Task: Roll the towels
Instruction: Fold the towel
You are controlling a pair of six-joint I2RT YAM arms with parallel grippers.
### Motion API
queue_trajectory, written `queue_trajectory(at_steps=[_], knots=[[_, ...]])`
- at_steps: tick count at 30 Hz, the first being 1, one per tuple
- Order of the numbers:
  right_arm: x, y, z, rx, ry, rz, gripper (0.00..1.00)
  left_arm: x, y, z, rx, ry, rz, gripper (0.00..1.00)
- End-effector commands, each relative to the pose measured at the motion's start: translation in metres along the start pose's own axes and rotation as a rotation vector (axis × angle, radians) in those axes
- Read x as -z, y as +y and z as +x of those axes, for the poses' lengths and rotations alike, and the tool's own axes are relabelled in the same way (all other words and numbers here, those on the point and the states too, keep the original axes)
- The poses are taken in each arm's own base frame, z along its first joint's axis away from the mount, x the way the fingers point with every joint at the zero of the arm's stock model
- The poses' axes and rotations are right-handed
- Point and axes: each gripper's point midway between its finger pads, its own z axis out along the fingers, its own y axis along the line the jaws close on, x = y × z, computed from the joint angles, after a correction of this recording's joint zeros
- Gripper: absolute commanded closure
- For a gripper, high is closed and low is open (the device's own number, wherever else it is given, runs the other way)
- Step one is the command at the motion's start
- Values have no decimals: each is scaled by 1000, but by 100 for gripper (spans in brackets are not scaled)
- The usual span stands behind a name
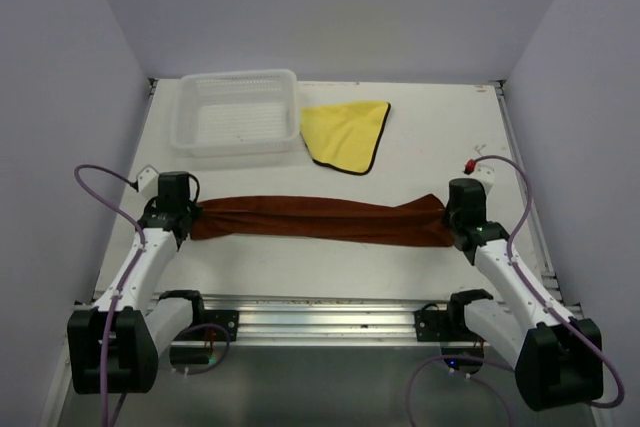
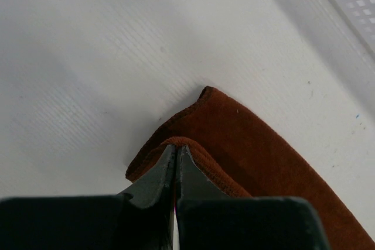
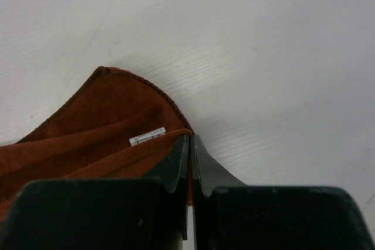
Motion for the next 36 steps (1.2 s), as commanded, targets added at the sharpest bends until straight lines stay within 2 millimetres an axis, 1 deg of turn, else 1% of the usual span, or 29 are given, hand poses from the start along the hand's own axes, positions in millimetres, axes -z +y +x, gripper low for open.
queue_trajectory(at_steps=[1, 2, 3, 4, 6, 7, 8, 9, 10, 12, 13, 15, 16, 18, 19, 21, 23, 24, 25, 26, 28, 29, 32, 33, 34, 35, 36], knots=[[-3, 5, -45, -42, -119, 19, 100, -1, -17, -38, 29, -112, 22, 100], [-5, 6, -46, -39, -120, 21, 100, -1, -21, -41, 26, -117, 30, 100], [-7, 6, -47, -36, -114, 26, 100, -2, -21, -40, 25, -113, 27, 100], [-9, 8, -51, -39, -122, 25, 100, -5, -23, -38, 16, -100, 28, 100], [-15, 9, -49, -28, -108, 38, 100, -6, -29, -42, 8, -103, 45, 100], [-16, 11, -54, -33, -119, 37, 100, -9, -31, -40, 2, -92, 43, 100], [-21, 12, -52, -25, -106, 42, 100, -10, -34, -43, 1, -97, 49, 100], [-23, 13, -53, -22, -103, 43, 100, -11, -35, -42, -2, -94, 49, 100], [-24, 16, -59, -24, -111, 41, 100, -13, -36, -42, -5, -91, 48, 100], [-31, 19, -58, -15, -98, 49, 100, -14, -39, -45, -8, -94, 50, 100], [-32, 20, -62, -17, -102, 49, 100, -16, -41, -47, -9, -95, 49, 100], [-39, 23, -62, -11, -92, 52, 99, -17, -43, -49, -14, -99, 49, 100], [-40, 25, -66, -10, -98, 54, 99, -18, -45, -50, -17, -98, 49, 100], [-47, 27, -63, -1, -83, 57, 98, -19, -47, -53, -22, -102, 50, 100], [-48, 30, -69, 0, -91, 55, 98, -20, -48, -53, -24, -101, 49, 100], [-51, 32, -71, 5, -88, 56, 97, -21, -50, -54, -32, -103, 56, 100], [-57, 35, -72, 13, -81, 57, 93, -25, -51, -52, -39, -96, 56, 100], [-61, 36, -72, 18, -75, 61, 89, -27, -52, -50, -46, -89, 56, 100], [-63, 36, -72, 23, -74, 66, 89, -28, -54, -50, -50, -87, 61, 100], [-65, 37, -72, 25, -69, 69, 82, -30, -55, -51, -57, -88, 66, 100], [-68, 39, -75, 29, -68, 73, 77, -34, -60, -49, -70, -73, 72, 99], [-71, 40, -73, 33, -57, 70, 74, -36, -64, -50, -87, -73, 83, 96], [-76, 45, -75, 37, -49, 63, 69, -42, -71, -55, -114, -63, 75, 88], [-76, 46, -76, 35, -49, 60, 69, -43, -74, -58, -119, -65, 81, 85], [-76, 47, -77, 34, -46, 56, 69, -45, -83, -60, -129, -57, 104, 70], [-75, 48, -78, 35, -47, 53, 69, -45, -88, -61, -148, -52, 117, 63], [-73, 48, -79, 30, -51, 50, 69, -46, -90, -63, -157, -45, 118, 58]])
